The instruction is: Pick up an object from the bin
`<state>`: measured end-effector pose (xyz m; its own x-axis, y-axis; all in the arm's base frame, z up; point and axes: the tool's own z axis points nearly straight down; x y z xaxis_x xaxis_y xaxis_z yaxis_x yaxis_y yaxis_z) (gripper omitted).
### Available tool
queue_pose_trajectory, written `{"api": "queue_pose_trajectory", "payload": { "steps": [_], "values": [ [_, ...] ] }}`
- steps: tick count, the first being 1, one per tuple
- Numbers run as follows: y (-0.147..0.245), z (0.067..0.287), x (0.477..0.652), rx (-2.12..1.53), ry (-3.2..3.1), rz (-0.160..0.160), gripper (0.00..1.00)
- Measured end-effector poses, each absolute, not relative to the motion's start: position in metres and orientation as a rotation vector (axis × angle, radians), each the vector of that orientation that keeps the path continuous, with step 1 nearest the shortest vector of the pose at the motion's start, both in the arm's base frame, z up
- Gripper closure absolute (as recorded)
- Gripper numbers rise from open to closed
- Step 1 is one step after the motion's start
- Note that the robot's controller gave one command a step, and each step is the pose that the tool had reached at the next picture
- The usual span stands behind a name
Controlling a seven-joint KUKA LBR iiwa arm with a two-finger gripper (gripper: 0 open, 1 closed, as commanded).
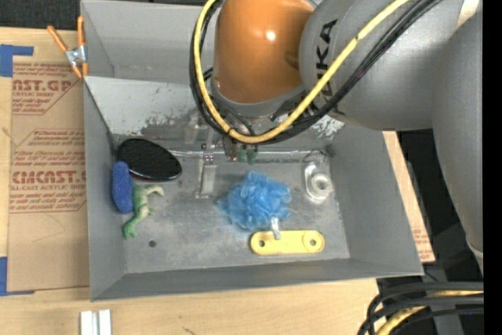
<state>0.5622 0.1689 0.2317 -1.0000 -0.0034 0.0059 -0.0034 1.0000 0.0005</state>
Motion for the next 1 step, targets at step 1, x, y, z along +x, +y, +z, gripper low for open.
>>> {"api": "queue_pose_trajectory", "payload": {
  "steps": [1],
  "values": [
    [0.1680, 0.2366, 0.5635, 0.002, -3.143, -0.003, 0.00]
  ]
}}
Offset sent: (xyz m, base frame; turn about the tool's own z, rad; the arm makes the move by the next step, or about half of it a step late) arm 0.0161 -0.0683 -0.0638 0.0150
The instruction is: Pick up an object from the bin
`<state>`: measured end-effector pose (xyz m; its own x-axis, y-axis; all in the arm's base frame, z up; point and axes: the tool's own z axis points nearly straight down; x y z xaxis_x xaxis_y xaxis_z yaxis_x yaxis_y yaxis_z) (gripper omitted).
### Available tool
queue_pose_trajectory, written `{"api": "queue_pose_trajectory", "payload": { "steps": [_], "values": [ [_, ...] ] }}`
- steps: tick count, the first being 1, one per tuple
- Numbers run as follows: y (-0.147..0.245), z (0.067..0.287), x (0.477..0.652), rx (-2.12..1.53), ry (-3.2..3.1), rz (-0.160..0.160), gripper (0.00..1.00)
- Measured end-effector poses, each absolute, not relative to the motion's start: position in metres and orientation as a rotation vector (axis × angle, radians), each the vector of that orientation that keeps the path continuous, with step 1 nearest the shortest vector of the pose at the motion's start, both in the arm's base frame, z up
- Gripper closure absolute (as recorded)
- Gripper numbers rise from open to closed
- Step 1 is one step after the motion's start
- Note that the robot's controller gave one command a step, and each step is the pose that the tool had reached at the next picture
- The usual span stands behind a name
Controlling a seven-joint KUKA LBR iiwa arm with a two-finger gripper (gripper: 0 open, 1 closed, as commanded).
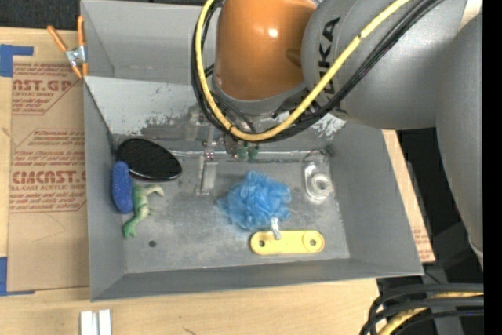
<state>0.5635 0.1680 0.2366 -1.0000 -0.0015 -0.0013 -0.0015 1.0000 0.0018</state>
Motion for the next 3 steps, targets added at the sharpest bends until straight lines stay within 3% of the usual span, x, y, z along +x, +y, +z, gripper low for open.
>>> {"api": "queue_pose_trajectory", "payload": {
  "steps": [1, 2, 3],
  "values": [
    [0.129, 0.196, 0.574, 0.001, 3.137, 0.007, 0.00],
    [0.089, 0.175, 0.557, -0.080, 3.145, 0.001, 0.00],
    [0.075, 0.144, 0.574, 0.075, 3.129, 0.009, 0.00]
  ]
}}
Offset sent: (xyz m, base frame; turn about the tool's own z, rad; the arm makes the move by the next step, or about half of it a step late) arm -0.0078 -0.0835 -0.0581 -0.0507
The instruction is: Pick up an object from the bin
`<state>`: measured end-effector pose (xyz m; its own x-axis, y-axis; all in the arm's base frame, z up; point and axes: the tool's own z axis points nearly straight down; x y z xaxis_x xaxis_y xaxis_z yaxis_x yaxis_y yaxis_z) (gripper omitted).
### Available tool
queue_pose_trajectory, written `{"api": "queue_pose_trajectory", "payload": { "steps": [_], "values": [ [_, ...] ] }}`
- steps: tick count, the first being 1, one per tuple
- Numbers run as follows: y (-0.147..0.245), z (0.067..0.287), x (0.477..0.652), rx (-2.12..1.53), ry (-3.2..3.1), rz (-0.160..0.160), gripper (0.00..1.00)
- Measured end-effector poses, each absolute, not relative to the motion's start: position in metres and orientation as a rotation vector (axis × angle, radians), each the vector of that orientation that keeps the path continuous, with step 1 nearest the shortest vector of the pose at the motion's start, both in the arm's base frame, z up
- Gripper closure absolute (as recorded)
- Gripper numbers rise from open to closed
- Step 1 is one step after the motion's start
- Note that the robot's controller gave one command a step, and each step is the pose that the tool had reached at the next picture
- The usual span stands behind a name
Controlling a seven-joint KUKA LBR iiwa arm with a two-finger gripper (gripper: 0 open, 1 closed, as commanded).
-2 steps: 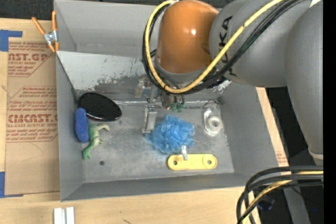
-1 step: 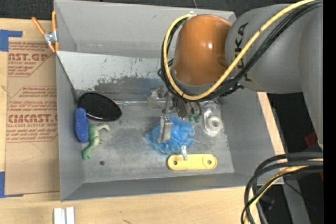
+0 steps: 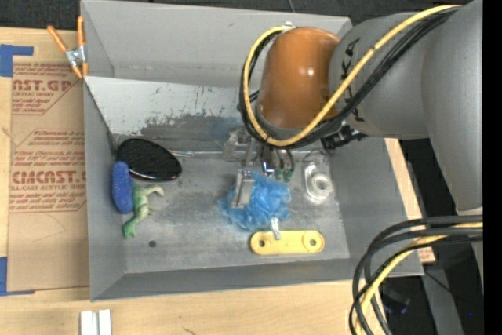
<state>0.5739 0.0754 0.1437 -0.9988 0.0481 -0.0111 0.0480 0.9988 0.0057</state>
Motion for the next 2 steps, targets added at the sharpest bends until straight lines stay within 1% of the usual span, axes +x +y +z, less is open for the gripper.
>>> {"api": "queue_pose_trajectory", "payload": {
  "steps": [1, 2],
  "values": [
    [0.051, 0.104, 0.568, 0.049, 3.140, 0.004, 0.00],
    [0.021, 0.093, 0.576, -0.014, 3.138, 0.006, 0.00]
  ]
}}
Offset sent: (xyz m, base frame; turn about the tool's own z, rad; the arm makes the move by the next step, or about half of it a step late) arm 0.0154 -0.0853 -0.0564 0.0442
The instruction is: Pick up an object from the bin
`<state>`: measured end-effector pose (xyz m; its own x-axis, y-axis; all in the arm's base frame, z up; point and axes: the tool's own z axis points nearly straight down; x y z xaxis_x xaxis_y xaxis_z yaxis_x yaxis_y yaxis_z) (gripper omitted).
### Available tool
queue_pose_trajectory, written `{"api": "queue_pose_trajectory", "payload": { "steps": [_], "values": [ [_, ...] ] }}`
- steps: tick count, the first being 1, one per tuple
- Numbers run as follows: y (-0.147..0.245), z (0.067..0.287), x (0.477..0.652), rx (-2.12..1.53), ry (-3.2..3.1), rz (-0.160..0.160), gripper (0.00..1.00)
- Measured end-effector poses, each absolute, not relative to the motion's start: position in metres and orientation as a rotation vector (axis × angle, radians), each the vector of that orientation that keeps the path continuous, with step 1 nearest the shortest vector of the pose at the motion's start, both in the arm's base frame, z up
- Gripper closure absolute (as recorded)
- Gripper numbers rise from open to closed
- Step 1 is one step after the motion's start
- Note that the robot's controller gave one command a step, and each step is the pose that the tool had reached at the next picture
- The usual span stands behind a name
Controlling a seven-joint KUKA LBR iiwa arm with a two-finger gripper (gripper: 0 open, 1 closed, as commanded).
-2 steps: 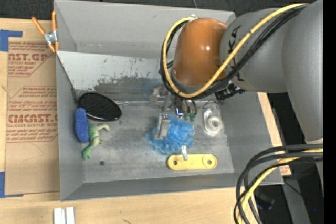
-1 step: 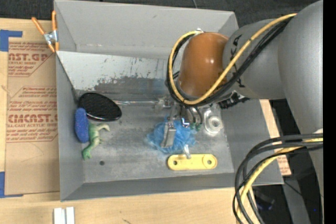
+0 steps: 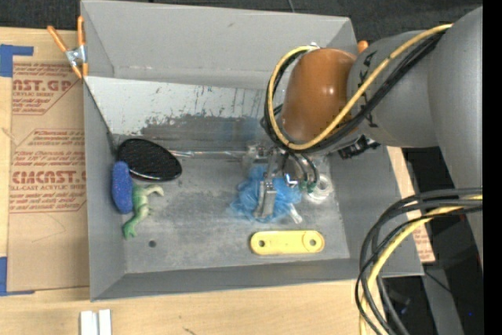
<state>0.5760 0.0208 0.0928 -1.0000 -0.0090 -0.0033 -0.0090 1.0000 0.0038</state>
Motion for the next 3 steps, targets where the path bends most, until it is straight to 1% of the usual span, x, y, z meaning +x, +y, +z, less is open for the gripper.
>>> {"api": "queue_pose_trajectory", "payload": {
  "steps": [1, 2, 3],
  "values": [
    [0.003, 0.070, 0.534, 0.414, 3.114, 0.007, 1.00],
    [0.003, 0.070, 0.534, 0.414, 3.114, 0.007, 1.00],
    [0.003, 0.224, 0.543, 0.348, 3.118, 0.009, 1.00]
  ]
}}
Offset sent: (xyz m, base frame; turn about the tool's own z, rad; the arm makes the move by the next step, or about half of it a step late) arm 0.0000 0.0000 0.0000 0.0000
